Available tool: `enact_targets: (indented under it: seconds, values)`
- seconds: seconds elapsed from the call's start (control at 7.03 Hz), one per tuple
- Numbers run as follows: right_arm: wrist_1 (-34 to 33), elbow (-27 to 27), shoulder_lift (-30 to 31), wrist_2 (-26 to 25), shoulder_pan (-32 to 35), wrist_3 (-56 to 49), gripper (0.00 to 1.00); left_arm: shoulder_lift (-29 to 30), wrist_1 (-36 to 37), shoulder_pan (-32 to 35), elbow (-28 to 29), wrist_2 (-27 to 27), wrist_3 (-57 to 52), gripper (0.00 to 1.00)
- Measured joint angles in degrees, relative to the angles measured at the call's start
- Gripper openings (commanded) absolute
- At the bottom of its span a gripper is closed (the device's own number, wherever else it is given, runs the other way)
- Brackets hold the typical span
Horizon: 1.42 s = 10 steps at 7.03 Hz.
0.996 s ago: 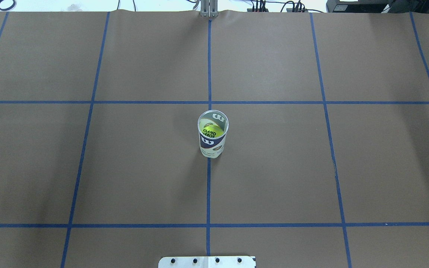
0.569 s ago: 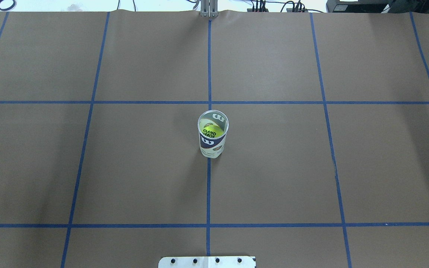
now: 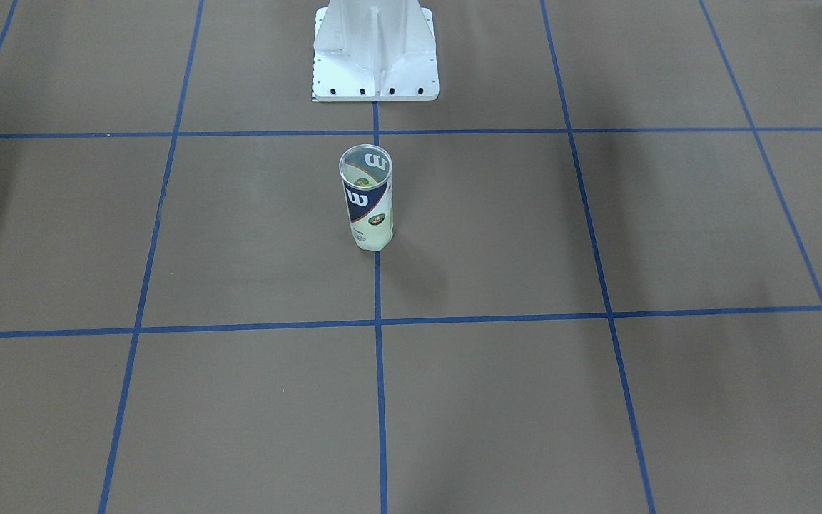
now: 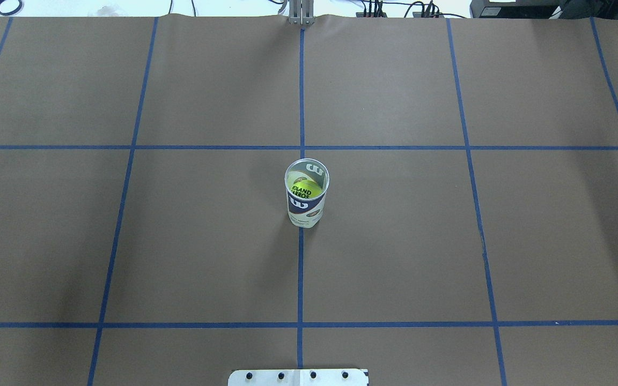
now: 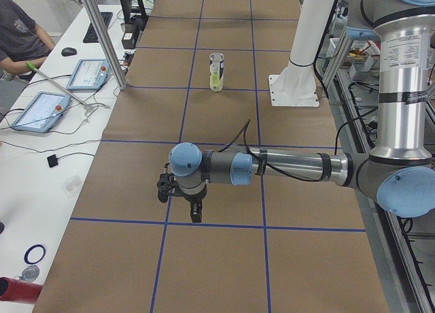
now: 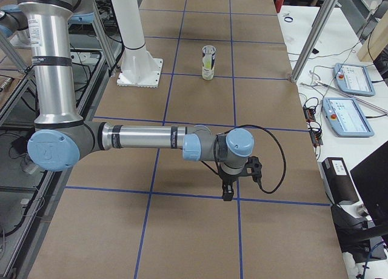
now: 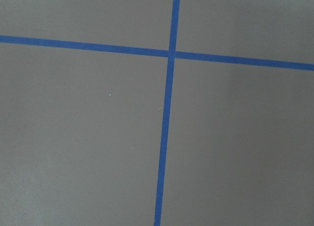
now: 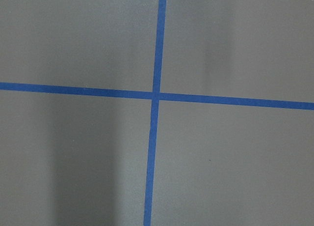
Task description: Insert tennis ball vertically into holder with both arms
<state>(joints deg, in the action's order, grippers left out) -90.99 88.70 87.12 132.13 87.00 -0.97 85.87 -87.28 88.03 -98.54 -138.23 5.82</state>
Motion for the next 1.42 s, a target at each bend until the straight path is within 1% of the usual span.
enact_targets:
  seconds: [0.28, 1.14, 1.42]
  values:
    - [0.0, 0.44, -0.28, 0.29, -0.09, 0.45, 1.0, 0.04, 0.04, -0.01, -1.02, 0.34, -0.02, 0.99]
    - [0.19, 0.56, -0.54, 0.05, -0.34, 0.62, 1.0, -0.09, -0.17, -0.05, -0.75, 0.35, -0.17, 0.99]
    - [0.28, 0.49, -0.55, -0.11, -0.34, 0.62, 1.0, -0.48, -1.57, -0.05, -0.57, 0.6, -1.13, 0.99]
